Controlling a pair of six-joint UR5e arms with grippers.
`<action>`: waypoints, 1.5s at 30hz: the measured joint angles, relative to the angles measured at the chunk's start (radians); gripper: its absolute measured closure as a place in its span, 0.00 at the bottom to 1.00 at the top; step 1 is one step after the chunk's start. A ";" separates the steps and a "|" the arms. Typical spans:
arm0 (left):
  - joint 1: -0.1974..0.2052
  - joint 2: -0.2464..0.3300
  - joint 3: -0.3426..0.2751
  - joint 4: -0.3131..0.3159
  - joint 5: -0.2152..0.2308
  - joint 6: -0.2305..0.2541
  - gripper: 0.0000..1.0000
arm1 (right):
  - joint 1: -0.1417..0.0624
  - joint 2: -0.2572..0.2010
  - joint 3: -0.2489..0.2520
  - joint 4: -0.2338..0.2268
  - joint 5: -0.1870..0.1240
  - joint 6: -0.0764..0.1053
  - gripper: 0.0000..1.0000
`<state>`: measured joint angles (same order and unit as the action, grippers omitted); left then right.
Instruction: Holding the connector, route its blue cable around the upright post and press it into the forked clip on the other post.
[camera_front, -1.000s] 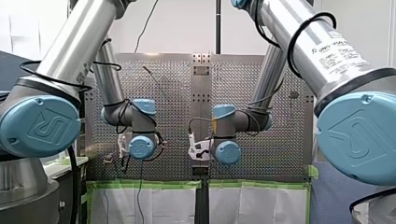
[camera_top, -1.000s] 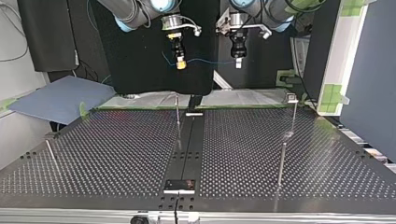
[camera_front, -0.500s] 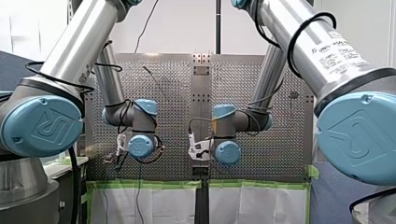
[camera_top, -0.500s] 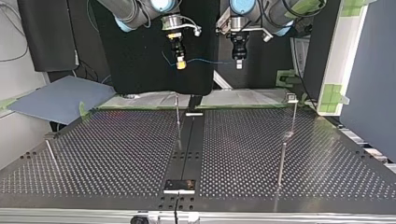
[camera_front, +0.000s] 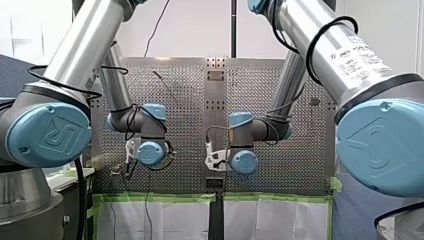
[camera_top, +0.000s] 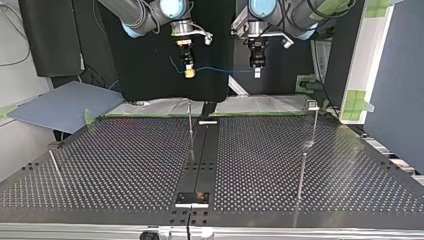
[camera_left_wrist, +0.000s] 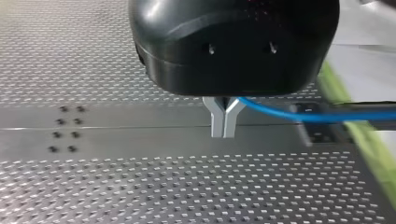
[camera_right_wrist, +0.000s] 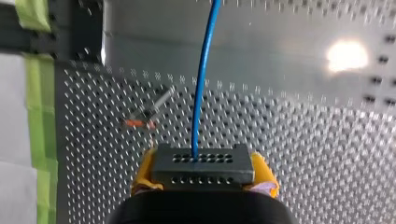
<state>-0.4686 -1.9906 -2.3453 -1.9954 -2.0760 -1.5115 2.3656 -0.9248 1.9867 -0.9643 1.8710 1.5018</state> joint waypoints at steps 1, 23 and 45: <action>0.005 0.007 0.001 -0.001 0.007 -0.007 1.00 | -0.007 -0.003 -0.006 0.007 0.007 0.006 1.00; 0.055 0.206 0.113 -0.133 0.080 -0.206 1.00 | -0.042 -0.185 -0.194 0.195 -0.107 0.088 1.00; 0.140 0.389 0.172 -0.316 -0.060 -0.380 1.00 | -0.022 -0.370 -0.361 0.384 -0.295 0.071 1.00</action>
<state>-0.3282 -1.6017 -2.1735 -2.3112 -2.1362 -1.8912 2.3435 -1.2950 1.6262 -0.5801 1.5760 1.5731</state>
